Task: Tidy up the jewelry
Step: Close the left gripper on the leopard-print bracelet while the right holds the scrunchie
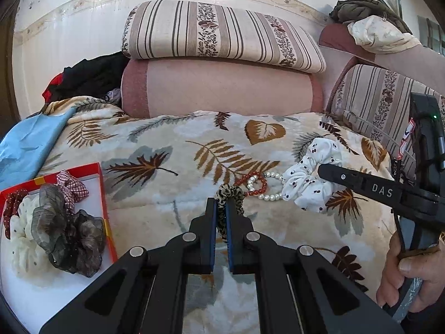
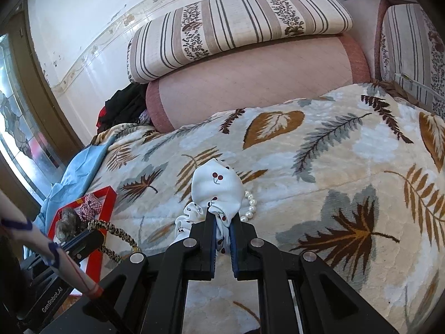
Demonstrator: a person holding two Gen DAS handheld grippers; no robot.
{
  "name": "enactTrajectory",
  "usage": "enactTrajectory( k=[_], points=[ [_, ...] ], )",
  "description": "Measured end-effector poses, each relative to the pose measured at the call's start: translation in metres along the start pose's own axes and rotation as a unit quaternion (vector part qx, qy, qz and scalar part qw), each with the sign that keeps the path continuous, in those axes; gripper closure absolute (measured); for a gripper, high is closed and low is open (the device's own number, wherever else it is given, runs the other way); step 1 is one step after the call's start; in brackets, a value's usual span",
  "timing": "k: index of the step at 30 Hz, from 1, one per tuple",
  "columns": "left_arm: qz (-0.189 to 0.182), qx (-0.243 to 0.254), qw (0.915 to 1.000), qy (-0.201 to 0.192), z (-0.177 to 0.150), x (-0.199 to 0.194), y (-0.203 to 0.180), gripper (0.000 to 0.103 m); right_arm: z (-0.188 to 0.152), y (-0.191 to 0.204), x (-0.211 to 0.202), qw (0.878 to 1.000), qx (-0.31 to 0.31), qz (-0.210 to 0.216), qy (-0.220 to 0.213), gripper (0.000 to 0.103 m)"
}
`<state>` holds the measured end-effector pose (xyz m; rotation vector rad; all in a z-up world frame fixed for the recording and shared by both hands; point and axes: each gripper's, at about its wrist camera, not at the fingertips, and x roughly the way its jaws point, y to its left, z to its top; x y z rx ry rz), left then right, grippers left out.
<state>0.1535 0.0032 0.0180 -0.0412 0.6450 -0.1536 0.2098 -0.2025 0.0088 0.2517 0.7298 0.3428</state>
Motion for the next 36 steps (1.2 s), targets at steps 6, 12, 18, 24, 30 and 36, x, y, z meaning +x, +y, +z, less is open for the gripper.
enactTrajectory(
  k=[6,12,18,24,30,36],
  points=[
    [0.021,0.018,0.9996,-0.006,-0.0009,-0.0032,-0.0017,0.097,-0.0027,0.0076,0.0006,1.000,-0.016,0.000,0.001,0.094],
    [0.029,0.028,0.9992,-0.004,-0.0033,-0.0023,-0.0028,0.097,-0.0042,0.0090,0.0016,1.000,-0.021,-0.004,0.002,0.094],
    [0.034,0.031,0.9989,-0.004,-0.0038,-0.0018,-0.0030,0.097,-0.0042,0.0071,0.0029,1.000,-0.021,-0.008,0.004,0.094],
    [0.035,0.033,0.9988,-0.004,-0.0036,-0.0012,-0.0019,0.097,-0.0038,0.0067,0.0025,1.000,-0.021,-0.007,0.005,0.094],
    [0.035,0.033,0.9988,-0.004,-0.0038,-0.0013,-0.0033,0.097,-0.0045,0.0069,0.0025,1.000,-0.022,-0.010,0.004,0.094],
    [0.037,0.033,0.9988,-0.005,-0.0035,-0.0007,-0.0015,0.097,-0.0049,0.0078,0.0024,1.000,-0.024,-0.009,0.004,0.094]
  ],
)
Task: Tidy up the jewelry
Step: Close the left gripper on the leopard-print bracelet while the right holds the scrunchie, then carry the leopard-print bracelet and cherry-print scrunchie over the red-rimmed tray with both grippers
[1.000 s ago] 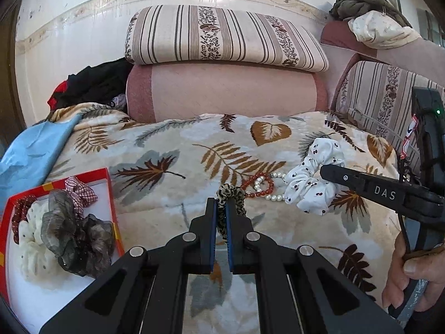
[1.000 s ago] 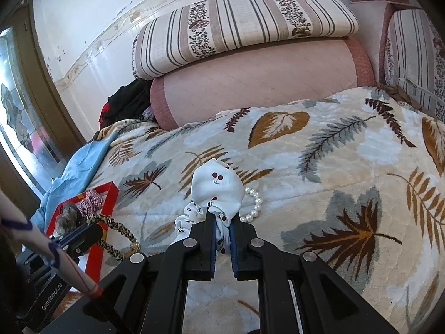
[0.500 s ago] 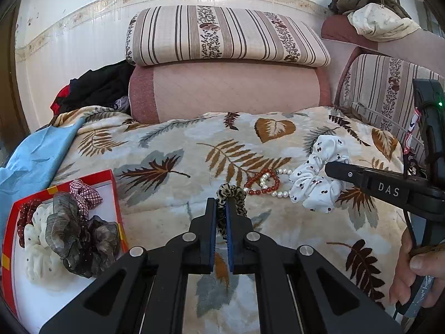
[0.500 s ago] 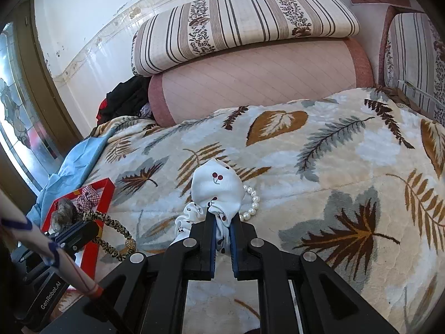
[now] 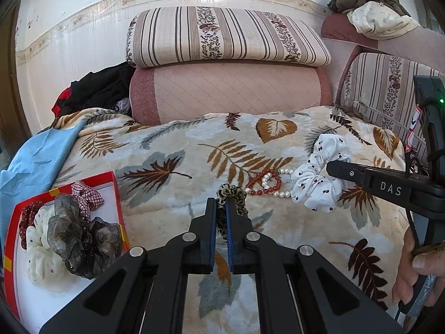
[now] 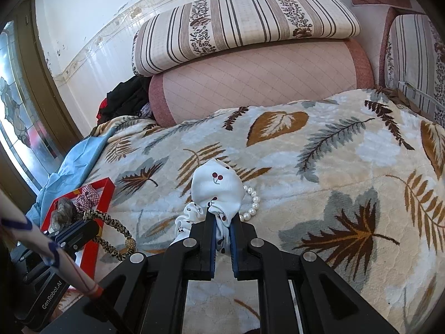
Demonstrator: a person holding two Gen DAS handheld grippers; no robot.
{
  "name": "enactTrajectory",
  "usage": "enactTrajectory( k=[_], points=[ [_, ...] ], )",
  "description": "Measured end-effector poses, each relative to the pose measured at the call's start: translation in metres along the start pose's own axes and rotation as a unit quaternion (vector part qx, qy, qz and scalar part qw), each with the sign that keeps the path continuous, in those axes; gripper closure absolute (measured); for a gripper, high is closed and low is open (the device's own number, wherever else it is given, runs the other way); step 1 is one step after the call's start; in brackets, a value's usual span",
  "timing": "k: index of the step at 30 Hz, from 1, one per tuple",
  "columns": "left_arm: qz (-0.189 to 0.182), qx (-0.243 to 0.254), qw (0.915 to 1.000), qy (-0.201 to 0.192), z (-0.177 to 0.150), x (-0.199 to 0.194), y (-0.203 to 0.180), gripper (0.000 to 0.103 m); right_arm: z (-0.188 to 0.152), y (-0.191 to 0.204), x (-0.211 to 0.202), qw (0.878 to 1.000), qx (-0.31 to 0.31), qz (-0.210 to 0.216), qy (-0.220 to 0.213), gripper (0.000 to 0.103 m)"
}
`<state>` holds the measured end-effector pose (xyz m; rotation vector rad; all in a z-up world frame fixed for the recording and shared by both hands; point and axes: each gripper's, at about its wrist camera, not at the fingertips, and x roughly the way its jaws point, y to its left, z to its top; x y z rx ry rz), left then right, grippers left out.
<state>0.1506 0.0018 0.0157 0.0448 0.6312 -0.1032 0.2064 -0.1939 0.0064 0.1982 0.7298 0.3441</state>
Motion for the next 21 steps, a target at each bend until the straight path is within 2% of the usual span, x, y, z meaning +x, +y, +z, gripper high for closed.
enactTrajectory(
  k=[21],
  points=[
    [0.012,-0.001,0.9999,-0.011,0.000,-0.015,0.010,0.097,0.001,0.008,-0.007,1.000,-0.003,0.005,-0.005,0.094]
  ],
)
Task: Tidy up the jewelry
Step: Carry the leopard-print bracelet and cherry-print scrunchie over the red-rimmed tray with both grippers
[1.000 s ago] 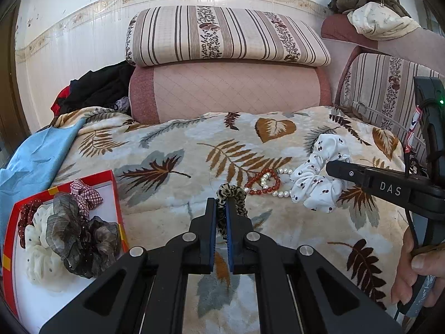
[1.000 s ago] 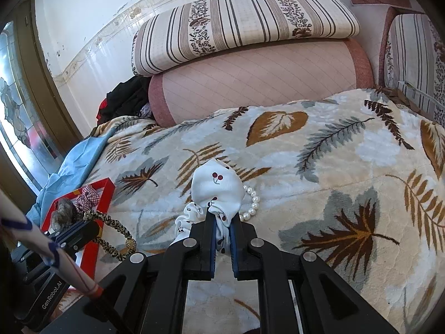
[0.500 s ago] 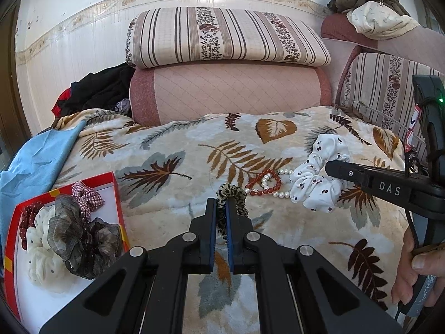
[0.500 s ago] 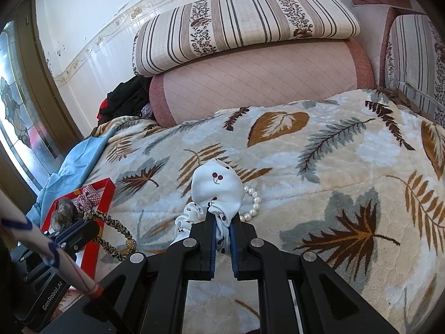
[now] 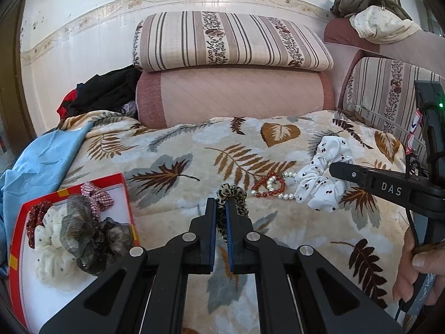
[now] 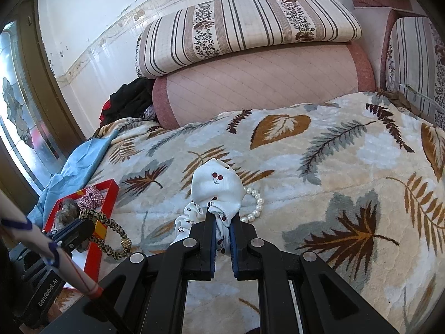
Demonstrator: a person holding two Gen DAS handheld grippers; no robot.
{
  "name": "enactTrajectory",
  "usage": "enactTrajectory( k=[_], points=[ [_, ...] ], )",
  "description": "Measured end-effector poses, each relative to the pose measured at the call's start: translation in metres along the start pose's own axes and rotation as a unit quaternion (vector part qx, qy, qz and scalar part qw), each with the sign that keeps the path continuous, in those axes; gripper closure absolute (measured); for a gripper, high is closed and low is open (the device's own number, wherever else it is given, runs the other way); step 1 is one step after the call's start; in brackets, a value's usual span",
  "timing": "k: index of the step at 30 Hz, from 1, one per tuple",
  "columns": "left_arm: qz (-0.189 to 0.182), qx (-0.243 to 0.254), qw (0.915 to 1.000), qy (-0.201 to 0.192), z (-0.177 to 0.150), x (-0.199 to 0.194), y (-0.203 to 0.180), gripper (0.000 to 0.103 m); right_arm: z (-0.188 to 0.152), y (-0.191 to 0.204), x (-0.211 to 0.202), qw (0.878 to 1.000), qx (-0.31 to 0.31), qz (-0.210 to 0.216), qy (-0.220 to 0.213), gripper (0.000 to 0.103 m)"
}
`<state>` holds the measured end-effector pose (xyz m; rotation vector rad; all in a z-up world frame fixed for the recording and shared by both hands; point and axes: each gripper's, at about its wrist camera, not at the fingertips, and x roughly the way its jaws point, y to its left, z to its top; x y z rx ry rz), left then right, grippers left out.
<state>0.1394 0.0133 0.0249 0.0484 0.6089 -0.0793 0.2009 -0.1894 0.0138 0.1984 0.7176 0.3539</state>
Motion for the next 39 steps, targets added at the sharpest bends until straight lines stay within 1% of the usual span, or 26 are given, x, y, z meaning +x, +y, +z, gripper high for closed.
enactTrajectory(
  k=[4,7,12,14,17,20,22,25,29,32,34,39],
  points=[
    [0.007,-0.008,0.9999,-0.006,-0.001,-0.009,0.010,0.097,-0.002,0.006,0.000,1.000,-0.005,0.003,-0.001,0.094],
    [0.012,-0.023,0.9996,-0.015,0.000,-0.022,0.022,0.097,-0.005,0.015,0.001,1.000,-0.013,0.009,-0.002,0.094],
    [0.020,-0.056,0.9973,-0.045,0.006,-0.058,0.047,0.097,-0.014,0.042,-0.015,0.999,-0.025,0.037,-0.013,0.094],
    [0.032,-0.064,0.9959,-0.055,0.006,-0.077,0.060,0.097,-0.018,0.054,-0.024,0.998,-0.024,0.057,-0.016,0.094],
    [0.053,-0.078,0.9938,-0.059,0.003,-0.100,0.082,0.097,-0.025,0.080,-0.039,0.996,-0.032,0.082,-0.024,0.094],
    [0.078,-0.092,0.9908,-0.061,-0.010,-0.124,0.110,0.097,-0.032,0.105,-0.047,0.993,-0.043,0.105,-0.024,0.094],
    [0.091,-0.102,0.9892,-0.053,-0.023,-0.135,0.131,0.097,-0.037,0.125,-0.049,0.991,-0.049,0.126,-0.020,0.094],
    [0.122,-0.121,0.9843,-0.037,-0.044,-0.136,0.161,0.097,-0.046,0.153,-0.043,0.987,-0.062,0.148,-0.005,0.094],
    [0.141,-0.151,0.9781,-0.019,-0.059,-0.128,0.193,0.097,-0.055,0.185,-0.030,0.983,-0.076,0.169,0.014,0.094],
    [0.141,-0.174,0.9746,0.001,-0.066,-0.115,0.214,0.097,-0.062,0.209,-0.013,0.979,-0.082,0.183,0.033,0.094],
    [0.139,-0.188,0.9723,0.013,-0.068,-0.108,0.226,0.097,-0.067,0.225,0.001,0.978,-0.091,0.182,0.045,0.093],
    [0.145,-0.208,0.9667,0.034,-0.075,-0.093,0.242,0.097,-0.078,0.246,0.031,0.975,-0.104,0.181,0.072,0.093]
  ],
)
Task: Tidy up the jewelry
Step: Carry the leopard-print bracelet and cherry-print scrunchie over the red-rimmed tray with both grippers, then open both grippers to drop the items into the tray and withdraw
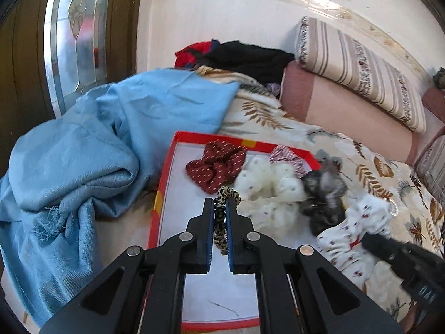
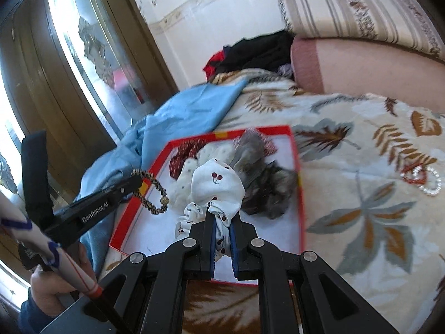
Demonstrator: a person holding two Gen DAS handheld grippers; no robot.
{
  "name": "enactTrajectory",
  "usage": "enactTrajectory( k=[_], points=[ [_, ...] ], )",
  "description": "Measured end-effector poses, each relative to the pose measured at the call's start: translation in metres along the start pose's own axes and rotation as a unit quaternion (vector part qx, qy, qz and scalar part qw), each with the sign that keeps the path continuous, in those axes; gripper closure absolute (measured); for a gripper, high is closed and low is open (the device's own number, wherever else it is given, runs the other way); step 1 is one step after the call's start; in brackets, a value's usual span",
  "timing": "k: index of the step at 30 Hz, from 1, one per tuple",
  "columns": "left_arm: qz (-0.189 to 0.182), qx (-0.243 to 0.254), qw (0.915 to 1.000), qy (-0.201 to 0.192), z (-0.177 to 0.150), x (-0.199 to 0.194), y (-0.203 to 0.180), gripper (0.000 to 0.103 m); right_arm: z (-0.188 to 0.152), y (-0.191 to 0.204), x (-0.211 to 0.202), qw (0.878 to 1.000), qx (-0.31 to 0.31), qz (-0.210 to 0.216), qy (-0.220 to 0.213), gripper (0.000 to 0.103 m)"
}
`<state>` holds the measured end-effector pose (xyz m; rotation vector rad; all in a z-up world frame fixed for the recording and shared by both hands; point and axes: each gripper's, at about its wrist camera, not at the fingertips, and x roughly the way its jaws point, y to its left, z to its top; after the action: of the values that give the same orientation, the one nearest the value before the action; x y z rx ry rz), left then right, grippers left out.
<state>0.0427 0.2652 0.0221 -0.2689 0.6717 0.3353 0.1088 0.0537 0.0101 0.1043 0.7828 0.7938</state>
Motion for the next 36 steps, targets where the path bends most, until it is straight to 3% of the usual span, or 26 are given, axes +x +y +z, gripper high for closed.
enactTrajectory(
  k=[6,16,18,20,22,36],
  points=[
    [0.008,-0.012,0.9997,0.020,-0.002,0.011,0.007,0.097,-0.004,-0.001,0.027,0.999,-0.001,-0.013,0.030,0.093],
    [0.017,0.007,0.9993,0.031,-0.005,0.018,-0.002,0.096,-0.013,-0.011,0.044,0.998,0.002,-0.032,0.060,0.090],
    [0.016,0.007,0.9994,0.030,-0.005,0.018,-0.003,0.091,-0.014,-0.012,0.043,0.998,0.002,-0.031,0.061,0.082],
    [0.015,0.008,0.9996,0.024,-0.004,0.016,-0.004,0.082,-0.015,-0.012,0.039,0.998,0.006,-0.025,0.059,0.070],
    [0.015,0.011,0.9997,0.014,-0.003,0.013,-0.006,0.074,-0.014,-0.010,0.035,0.998,0.002,-0.022,0.054,0.066],
    [0.008,0.025,0.9989,-0.038,0.001,-0.007,-0.025,0.069,-0.008,-0.016,-0.014,0.999,-0.006,-0.022,0.024,0.062]
  ],
)
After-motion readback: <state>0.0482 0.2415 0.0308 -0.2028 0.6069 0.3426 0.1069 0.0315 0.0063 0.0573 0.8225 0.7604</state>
